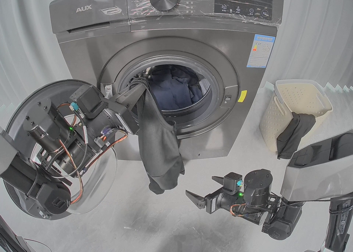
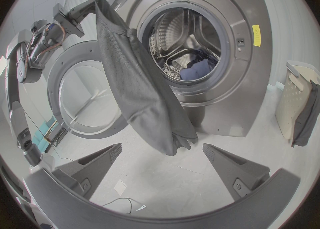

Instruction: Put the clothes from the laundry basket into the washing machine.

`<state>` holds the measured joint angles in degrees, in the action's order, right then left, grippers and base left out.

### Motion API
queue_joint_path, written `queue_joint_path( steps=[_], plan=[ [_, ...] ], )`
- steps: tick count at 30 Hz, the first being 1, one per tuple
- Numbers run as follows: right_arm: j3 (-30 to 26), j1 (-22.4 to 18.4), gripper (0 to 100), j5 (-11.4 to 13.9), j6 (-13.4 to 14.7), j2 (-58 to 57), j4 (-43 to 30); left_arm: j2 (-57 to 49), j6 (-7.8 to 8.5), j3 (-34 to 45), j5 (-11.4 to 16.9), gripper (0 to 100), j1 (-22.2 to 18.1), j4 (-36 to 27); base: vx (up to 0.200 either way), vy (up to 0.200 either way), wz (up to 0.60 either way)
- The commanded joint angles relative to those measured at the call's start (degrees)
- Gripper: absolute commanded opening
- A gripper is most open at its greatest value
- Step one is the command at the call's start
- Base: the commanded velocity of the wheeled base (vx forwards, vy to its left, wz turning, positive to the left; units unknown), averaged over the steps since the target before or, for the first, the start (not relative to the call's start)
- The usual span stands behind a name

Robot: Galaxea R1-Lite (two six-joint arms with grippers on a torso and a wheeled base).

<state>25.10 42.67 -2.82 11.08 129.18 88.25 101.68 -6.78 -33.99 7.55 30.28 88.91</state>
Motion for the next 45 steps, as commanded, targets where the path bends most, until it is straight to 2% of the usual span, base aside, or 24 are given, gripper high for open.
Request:
queue_joint_path(
  steps=[1, 8, 9, 11, 17, 21, 26, 29, 45],
  plan=[
    [-0.58, -1.27, 100, 0.00, -0.01, 0.89, -0.01, 0.10, 0.01, -0.11, 0.01, 0, 0.04, 0.04, 0.000, 0.000, 0.00],
    [5.92, -2.24, 100, 0.00, -0.18, 1.60, -0.01, -0.26, 0.01, -0.03, 0.01, 0, 0.66, 0.04, 0.000, 0.000, 0.00],
    [9.97, -1.97, 100, 0.18, -0.62, 3.09, -0.09, -0.43, 0.01, 0.06, 0.01, 0, 0.83, 0.04, 0.000, 0.000, 0.00],
    [12.78, -1.27, 100, 0.36, -0.89, 3.97, -0.09, -0.52, 0.10, 0.06, 0.01, 0, 0.92, 0.04, 0.000, 0.000, 0.00],
    [17.26, 2.16, 100, 1.59, -1.33, 5.99, -0.27, -0.87, 0.10, -0.20, 0.01, 0, 0.92, 0.04, 0.000, 0.000, 0.00],
    [20.87, 3.65, 100, 2.90, -2.73, 8.19, -0.80, -1.75, 0.01, -0.20, 0.10, 0, 1.62, 0.04, 0.000, 0.000, 0.00],
    [26.93, 2.95, 100, 2.82, -2.82, 12.58, -1.85, -2.63, 0.10, -0.29, 0.10, 0, 2.15, 0.04, 0.000, 0.000, 0.00],
    [33.26, 2.25, 100, 2.82, -2.82, 15.92, -2.29, -2.63, 0.10, -0.64, 0.01, 0, 2.15, 0.04, 0.000, 0.000, 0.00],
    [39.24, 3.56, 100, 2.55, -2.82, 20.32, -3.52, -2.54, 0.10, -0.91, 0.01, 0, 2.24, 0.04, 0.000, 0.000, 0.00]
  ],
)
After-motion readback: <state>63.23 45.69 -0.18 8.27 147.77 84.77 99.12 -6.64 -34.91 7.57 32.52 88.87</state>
